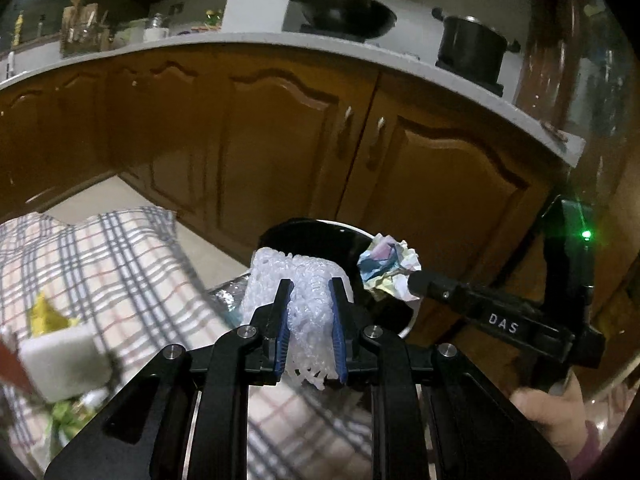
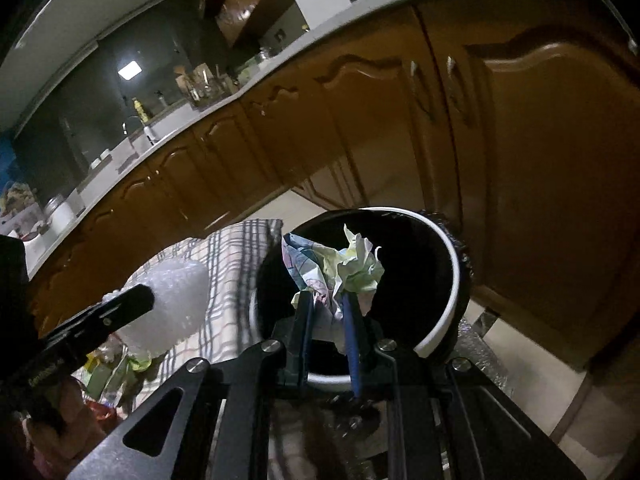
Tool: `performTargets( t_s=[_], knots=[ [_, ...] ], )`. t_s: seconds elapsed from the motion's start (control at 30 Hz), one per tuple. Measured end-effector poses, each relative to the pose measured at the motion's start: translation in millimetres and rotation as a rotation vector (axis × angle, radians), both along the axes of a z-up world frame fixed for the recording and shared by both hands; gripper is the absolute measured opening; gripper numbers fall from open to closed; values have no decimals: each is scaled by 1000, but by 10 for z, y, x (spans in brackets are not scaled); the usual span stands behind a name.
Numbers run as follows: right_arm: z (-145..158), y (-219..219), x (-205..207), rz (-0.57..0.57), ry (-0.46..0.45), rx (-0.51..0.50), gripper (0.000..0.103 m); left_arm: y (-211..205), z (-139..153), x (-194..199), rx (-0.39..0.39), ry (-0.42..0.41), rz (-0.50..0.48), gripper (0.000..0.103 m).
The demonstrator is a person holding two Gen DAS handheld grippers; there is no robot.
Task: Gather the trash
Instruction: 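Drop the foam net and crumpled paper into the bin, opening both tools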
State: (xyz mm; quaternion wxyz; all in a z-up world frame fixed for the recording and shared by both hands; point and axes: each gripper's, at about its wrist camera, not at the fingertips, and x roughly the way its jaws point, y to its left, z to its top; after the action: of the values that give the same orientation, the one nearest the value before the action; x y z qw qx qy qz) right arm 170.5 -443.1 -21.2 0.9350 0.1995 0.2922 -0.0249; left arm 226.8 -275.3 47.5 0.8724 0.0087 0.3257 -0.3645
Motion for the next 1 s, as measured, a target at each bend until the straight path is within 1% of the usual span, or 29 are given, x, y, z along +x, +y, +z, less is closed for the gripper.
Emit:
performTargets(
  t_s=[0.17, 0.23, 0.37, 0.47, 0.5, 0.53, 0.57, 0.6, 0.63, 0.67, 0.77, 0.8, 0.83, 0.9, 1.0],
  knots=[
    [-31, -102, 111, -4, 28, 15, 15, -286, -143, 229, 36, 46, -19, 17],
    [-51, -147, 162, -5, 39, 16, 15, -364, -169, 298, 39, 60, -28, 17],
    [-97, -229, 241, -7, 59, 26, 16, -469, -198, 382, 51, 65, -34, 18],
    [-127, -285, 272, -14, 68, 42, 20, -546, -248, 454, 69, 78, -48, 22],
    [-139, -305, 279, -16, 70, 52, 25, -572, -282, 486, 80, 85, -48, 31],
    [-154, -330, 283, -18, 72, 67, 30, -587, -311, 502, 88, 95, -47, 42],
    [-161, -345, 278, -20, 70, 78, 39, -594, -318, 518, 89, 98, -45, 46],
    [-163, -355, 265, -22, 65, 86, 45, -594, -339, 520, 92, 102, -41, 52],
    [-164, -358, 263, -23, 60, 90, 47, -593, -353, 521, 96, 107, -38, 59],
    [-161, -363, 245, -25, 53, 94, 49, -581, -363, 515, 94, 111, -32, 60],
    [-150, -366, 189, -29, 39, 105, 49, -528, -353, 470, 80, 111, -27, 60],
    [-146, -367, 163, -33, 32, 111, 49, -510, -347, 455, 79, 110, -25, 62],
    [-144, -372, 146, -34, 25, 116, 50, -487, -337, 433, 76, 105, -19, 69],
    [-128, -359, 81, -35, 2, 132, 64, -441, -328, 392, 68, 96, -10, 77],
    [-91, -332, -19, -46, -36, 142, 67, -386, -309, 328, 52, 84, -3, 77]
  ],
)
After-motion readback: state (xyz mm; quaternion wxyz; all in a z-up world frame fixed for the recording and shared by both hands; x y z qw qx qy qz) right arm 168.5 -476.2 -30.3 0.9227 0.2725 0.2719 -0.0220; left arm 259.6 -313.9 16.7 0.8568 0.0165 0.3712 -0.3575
